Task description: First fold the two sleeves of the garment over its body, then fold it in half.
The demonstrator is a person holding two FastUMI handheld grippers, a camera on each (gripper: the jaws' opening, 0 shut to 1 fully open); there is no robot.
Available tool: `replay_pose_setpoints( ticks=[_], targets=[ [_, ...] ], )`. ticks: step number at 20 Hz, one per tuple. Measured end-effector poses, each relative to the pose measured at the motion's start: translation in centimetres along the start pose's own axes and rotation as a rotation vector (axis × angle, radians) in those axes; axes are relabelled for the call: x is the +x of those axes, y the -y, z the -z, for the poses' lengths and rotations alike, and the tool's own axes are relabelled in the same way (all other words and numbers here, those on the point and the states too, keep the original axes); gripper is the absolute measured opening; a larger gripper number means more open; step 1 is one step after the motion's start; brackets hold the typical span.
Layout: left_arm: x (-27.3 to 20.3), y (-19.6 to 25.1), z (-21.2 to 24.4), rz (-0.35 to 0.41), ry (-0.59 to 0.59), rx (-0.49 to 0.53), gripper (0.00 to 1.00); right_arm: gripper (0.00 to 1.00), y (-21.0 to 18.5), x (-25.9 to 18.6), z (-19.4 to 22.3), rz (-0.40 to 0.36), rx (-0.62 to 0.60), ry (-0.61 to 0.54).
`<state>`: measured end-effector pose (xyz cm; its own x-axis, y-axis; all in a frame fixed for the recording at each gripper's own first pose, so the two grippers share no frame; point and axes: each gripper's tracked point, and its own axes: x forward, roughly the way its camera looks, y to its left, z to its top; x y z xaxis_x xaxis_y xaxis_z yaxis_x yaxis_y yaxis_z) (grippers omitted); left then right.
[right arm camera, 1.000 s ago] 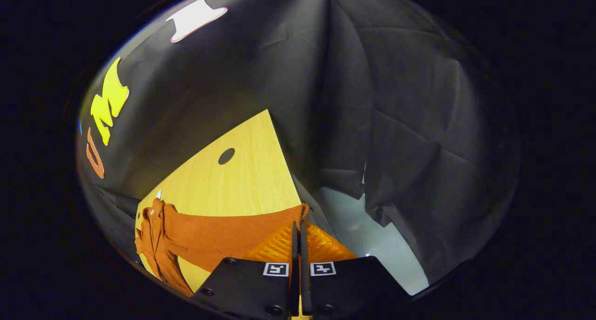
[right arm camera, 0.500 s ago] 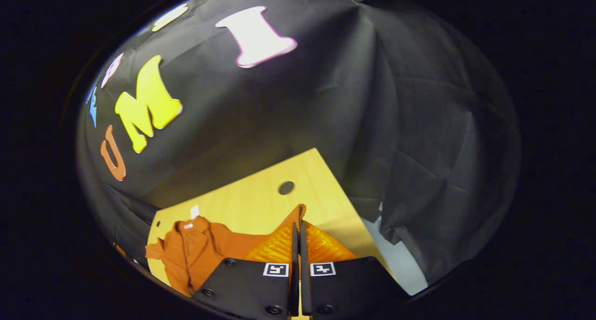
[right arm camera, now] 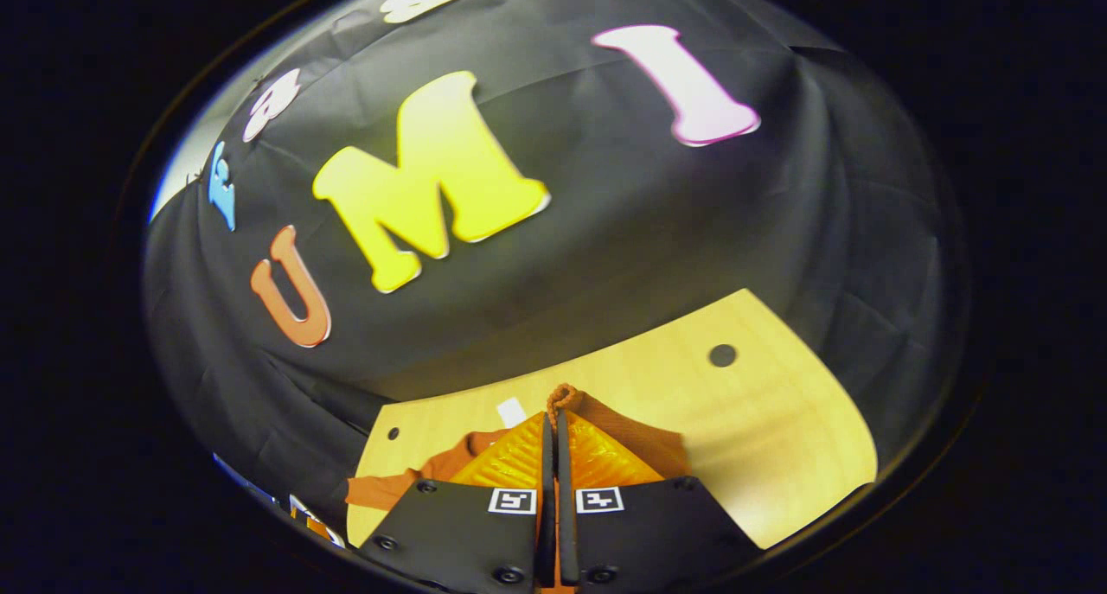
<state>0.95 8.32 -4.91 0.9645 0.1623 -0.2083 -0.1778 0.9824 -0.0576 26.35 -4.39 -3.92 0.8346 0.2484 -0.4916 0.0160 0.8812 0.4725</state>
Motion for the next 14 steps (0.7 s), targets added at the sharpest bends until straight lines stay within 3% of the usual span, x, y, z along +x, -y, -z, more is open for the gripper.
replay_pose_setpoints(
  ticks=[6, 14],
  targets=[
    [-3.6, -12.7, 0.3, -0.181, 0.02, 0.011, 1.0, 0.02, -12.5, 7.9, 10.3, -0.099, -0.07, -0.144],
    [-8.6, -21.5, 3.7, -0.37, -0.055, -0.036, 1.0, 0.02, -17.2, 20.2, 24.2, -0.093, -0.135, -0.34]
  ],
)
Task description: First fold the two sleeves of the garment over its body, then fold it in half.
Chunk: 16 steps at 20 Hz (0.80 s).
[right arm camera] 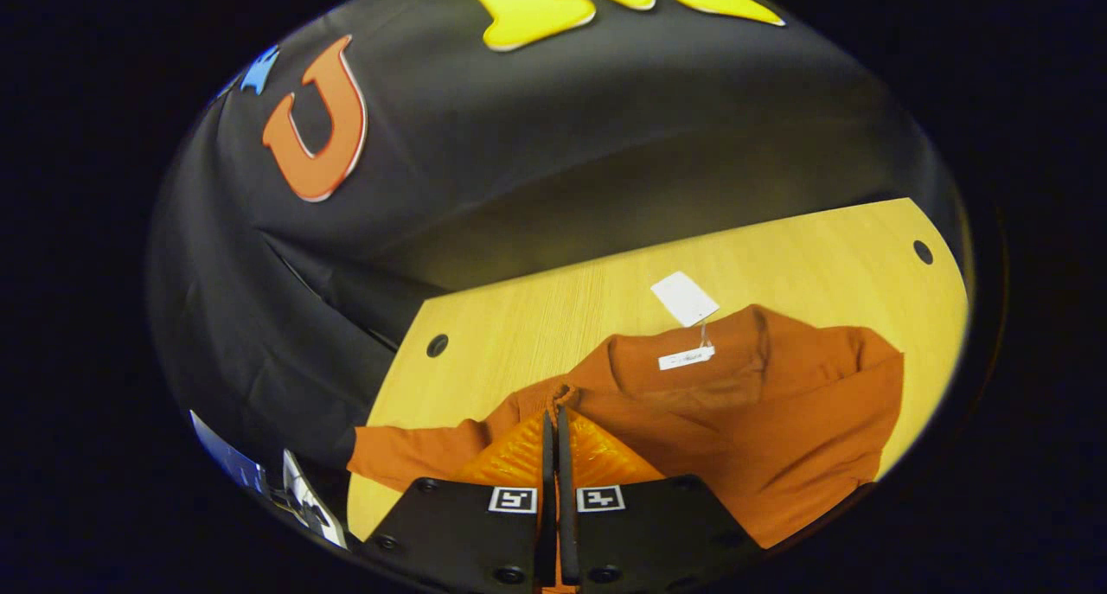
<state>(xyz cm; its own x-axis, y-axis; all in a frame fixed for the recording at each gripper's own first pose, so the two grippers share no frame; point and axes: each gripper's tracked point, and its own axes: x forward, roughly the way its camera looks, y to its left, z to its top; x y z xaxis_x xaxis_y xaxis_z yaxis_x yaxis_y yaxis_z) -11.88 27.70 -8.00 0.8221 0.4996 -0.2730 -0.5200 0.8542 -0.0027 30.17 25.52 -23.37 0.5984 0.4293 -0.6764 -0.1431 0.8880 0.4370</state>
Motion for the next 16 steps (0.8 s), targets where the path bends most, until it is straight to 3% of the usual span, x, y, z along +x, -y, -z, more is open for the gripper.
replay_pose_setpoints(
  ticks=[6, 8, 9, 10, 14, 15, 16],
  targets=[
    [0.1, -1.0, 0.9, -0.018, -0.032, 0.01, 1.0, 0.0, -1.3, 6.2, 3.7, 0.013, 0.001, -0.082],
    [0.4, 0.0, 0.1, 0.003, -0.016, 0.013, 1.0, 0.06, -1.2, 6.2, 4.0, 0.021, -0.024, -0.091],
    [0.8, 0.3, -0.1, 0.014, -0.008, 0.015, 1.0, 0.0, -1.5, 6.2, 3.6, 0.003, -0.021, -0.081],
    [1.0, 1.0, -0.4, 0.029, -0.004, 0.017, 1.0, 0.18, -1.9, 5.8, 3.2, -0.011, -0.013, -0.07],
    [2.2, 2.8, -0.8, 0.076, -0.002, 0.018, 1.0, 0.53, -2.2, 2.6, 1.9, -0.04, -0.028, -0.02],
    [2.4, 3.4, -1.1, 0.088, 0.003, 0.013, 1.0, 0.51, -2.6, 1.4, 1.7, -0.056, -0.043, -0.005],
    [2.4, 4.2, -1.5, 0.113, 0.015, 0.0, 1.0, 0.68, -2.8, -0.3, 1.6, -0.064, -0.06, 0.011]
  ],
)
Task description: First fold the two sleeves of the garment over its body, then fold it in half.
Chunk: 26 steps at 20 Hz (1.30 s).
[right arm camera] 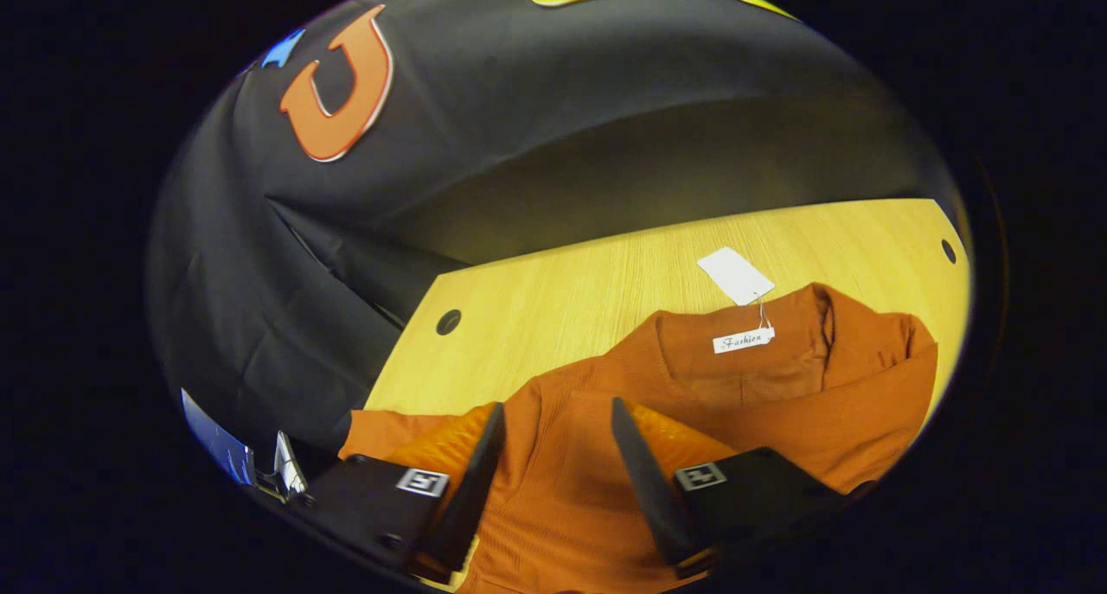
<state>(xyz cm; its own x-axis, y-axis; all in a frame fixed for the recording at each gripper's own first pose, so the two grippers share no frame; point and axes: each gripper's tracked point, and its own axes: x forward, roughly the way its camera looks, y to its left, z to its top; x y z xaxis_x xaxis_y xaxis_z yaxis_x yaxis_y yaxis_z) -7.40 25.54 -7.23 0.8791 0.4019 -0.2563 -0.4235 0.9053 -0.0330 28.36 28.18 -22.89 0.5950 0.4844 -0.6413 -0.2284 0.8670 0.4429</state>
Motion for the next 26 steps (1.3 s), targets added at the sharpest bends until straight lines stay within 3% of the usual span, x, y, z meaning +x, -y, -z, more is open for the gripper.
replay_pose_setpoints(
  ticks=[1, 2, 4, 5, 9, 12, 14, 16, 19, 26],
  targets=[
    [0.4, 1.1, -0.6, 0.033, 0.026, -0.012, 1.0, 0.84, -0.2, -1.9, -0.1, 0.0, -0.02, 0.02],
    [0.7, 1.7, -1.1, 0.048, 0.052, -0.012, 1.0, 0.89, -0.7, -3.8, -0.3, -0.01, -0.035, 0.044],
    [1.9, 2.0, -1.0, 0.063, 0.058, 0.003, 1.0, 0.89, -1.8, -8.9, -0.5, -0.03, -0.085, 0.109],
    [2.3, 2.4, -0.8, 0.08, 0.051, -0.001, 1.0, 0.96, -2.3, -11.5, -0.4, -0.041, -0.112, 0.137],
    [5.2, 3.4, 0.1, 0.133, 0.021, -0.038, 1.0, 0.95, -4.0, -22.9, 0.8, -0.081, -0.29, 0.282],
    [7.8, 2.9, 0.8, 0.152, 0.006, -0.047, 1.0, 0.96, -3.2, -27.6, 5.0, -0.093, -0.299, 0.231],
    [10.1, 1.9, 2.6, 0.183, -0.036, -0.062, 1.0, 0.96, -2.1, -29.8, 6.2, -0.092, -0.275, 0.218],
    [13.3, -0.7, 5.9, 0.191, -0.133, -0.049, 1.0, 0.96, 0.0, -31.1, 6.8, -0.045, -0.299, 0.221],
    [18.5, -4.9, 9.8, 0.177, -0.257, -0.084, 1.0, 0.96, 2.1, -31.5, 8.1, 0.016, -0.279, 0.209],
    [27.4, -10.9, 13.7, 0.136, -0.387, -0.148, 0.99, 0.96, 5.0, -32.9, 9.6, 0.075, -0.189, 0.18]
  ],
)
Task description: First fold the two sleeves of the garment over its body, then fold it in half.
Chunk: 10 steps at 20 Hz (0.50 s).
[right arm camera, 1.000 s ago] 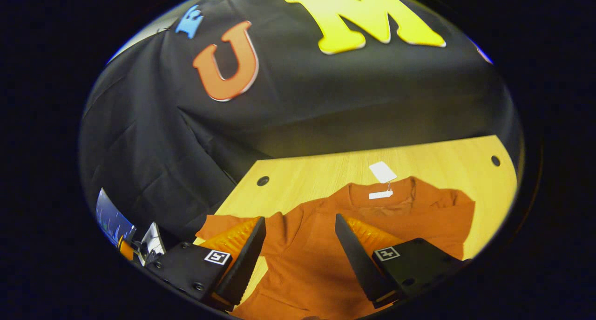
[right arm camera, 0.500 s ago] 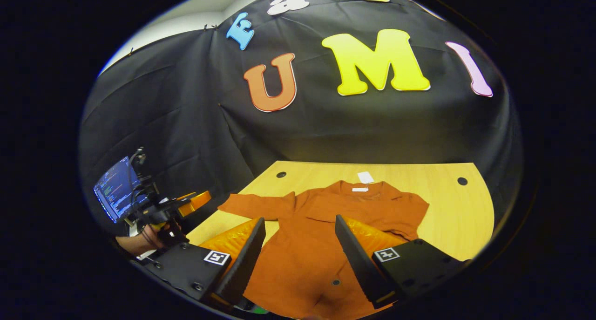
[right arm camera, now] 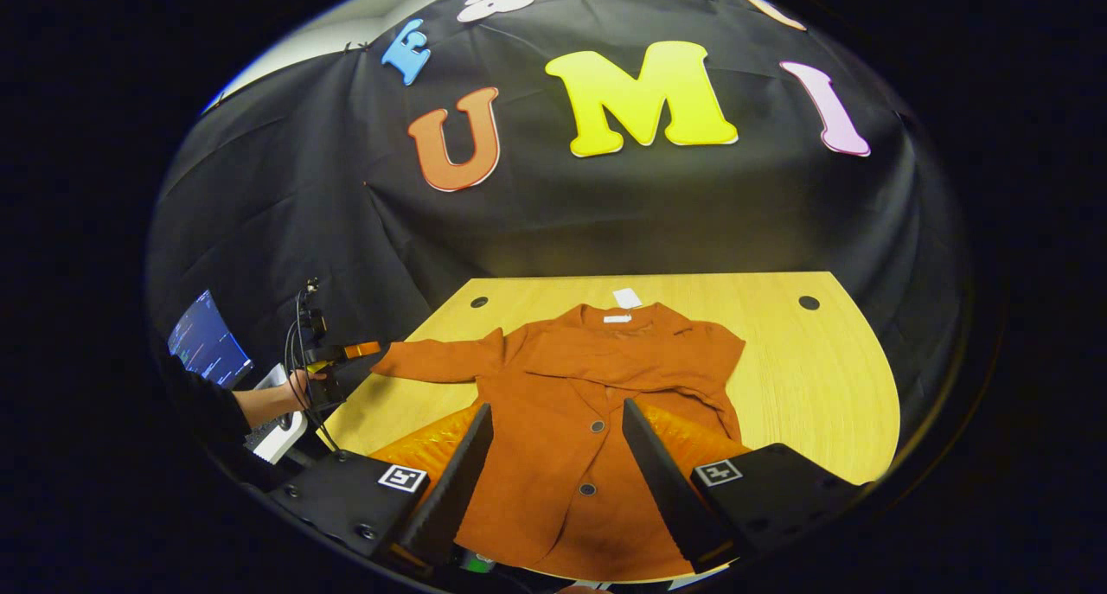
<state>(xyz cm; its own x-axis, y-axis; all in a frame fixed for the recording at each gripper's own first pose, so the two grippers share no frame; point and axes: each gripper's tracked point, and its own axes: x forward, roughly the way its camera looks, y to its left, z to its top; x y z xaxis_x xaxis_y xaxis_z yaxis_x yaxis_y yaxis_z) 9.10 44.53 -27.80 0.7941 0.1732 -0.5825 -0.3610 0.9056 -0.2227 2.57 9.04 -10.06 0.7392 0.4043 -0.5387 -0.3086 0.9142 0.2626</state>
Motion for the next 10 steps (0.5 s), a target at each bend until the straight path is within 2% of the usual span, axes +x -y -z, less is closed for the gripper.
replay_pose_setpoints(
  ticks=[6, 10],
  targets=[
    [5.3, -3.0, 1.6, 0.057, -0.15, -0.061, 0.98, 0.96, 1.9, -0.3, 0.2, 0.055, 0.034, -0.03],
    [7.5, -3.6, 2.4, 0.093, -0.225, -0.17, 0.98, 0.96, 2.1, -0.6, -0.2, 0.077, 0.063, -0.032]
  ],
)
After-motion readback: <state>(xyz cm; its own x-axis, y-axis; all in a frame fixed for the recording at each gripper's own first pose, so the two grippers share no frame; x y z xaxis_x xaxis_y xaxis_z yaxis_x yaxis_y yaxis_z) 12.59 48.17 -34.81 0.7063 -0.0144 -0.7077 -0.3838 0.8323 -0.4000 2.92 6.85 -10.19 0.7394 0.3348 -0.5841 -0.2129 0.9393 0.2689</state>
